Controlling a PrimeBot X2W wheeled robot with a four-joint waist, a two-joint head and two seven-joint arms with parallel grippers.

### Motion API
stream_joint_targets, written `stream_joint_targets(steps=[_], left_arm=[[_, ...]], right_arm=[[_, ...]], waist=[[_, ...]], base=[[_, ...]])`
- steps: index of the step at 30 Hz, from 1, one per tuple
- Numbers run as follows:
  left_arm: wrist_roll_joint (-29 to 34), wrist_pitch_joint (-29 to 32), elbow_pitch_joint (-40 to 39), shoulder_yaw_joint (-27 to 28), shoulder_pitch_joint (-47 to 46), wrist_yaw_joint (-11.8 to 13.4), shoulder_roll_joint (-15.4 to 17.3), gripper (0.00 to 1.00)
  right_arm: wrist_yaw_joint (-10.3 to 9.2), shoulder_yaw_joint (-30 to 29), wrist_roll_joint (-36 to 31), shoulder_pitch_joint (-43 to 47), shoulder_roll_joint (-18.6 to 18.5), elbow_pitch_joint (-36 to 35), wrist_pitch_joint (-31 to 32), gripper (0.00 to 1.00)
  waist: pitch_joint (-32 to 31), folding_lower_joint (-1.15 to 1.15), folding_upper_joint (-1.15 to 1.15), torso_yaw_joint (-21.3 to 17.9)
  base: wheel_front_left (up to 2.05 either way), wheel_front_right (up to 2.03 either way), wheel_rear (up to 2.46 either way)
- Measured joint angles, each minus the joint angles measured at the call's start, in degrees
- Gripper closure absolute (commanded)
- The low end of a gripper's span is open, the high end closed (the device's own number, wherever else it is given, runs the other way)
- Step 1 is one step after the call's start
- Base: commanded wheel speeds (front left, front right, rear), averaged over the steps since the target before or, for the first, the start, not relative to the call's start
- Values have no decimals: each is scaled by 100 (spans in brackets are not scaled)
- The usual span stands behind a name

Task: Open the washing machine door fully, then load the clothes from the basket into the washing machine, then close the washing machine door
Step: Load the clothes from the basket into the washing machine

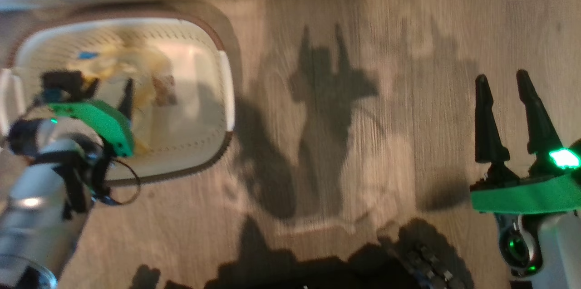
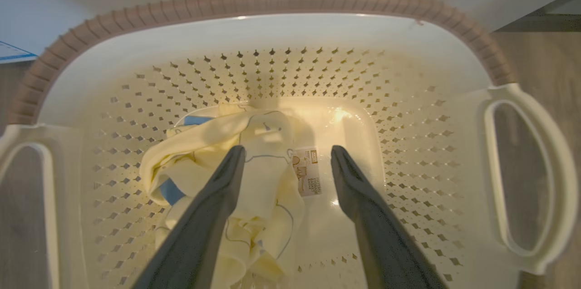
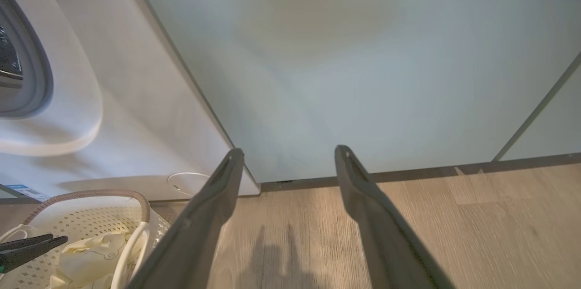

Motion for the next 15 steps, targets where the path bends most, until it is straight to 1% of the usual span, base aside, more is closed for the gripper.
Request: stream_joint_targets(steps=[3, 6, 9, 15], left_arm=[[-42, 2, 326, 74, -266, -103, 138, 0], [-143, 2, 587, 196, -461, -140, 243, 0], [-137, 2, 802, 205, -656, -155, 394, 0], [201, 60, 1066, -14, -914, -127, 744, 0]], right_arm=[[0, 47, 97, -112, 1, -47, 0, 0], [0, 66, 214, -188, 0, -126, 0, 0], [0, 179, 298, -271, 1, -152, 0, 0], [0, 388, 499, -464, 1, -198, 0, 0]], waist=[[372, 0, 0, -154], [713, -1, 0, -313], [1030, -1, 0, -460], [1528, -1, 0, -732]], base=[[0, 0, 0], [0, 0, 0], [0, 0, 0], [0, 0, 0]])
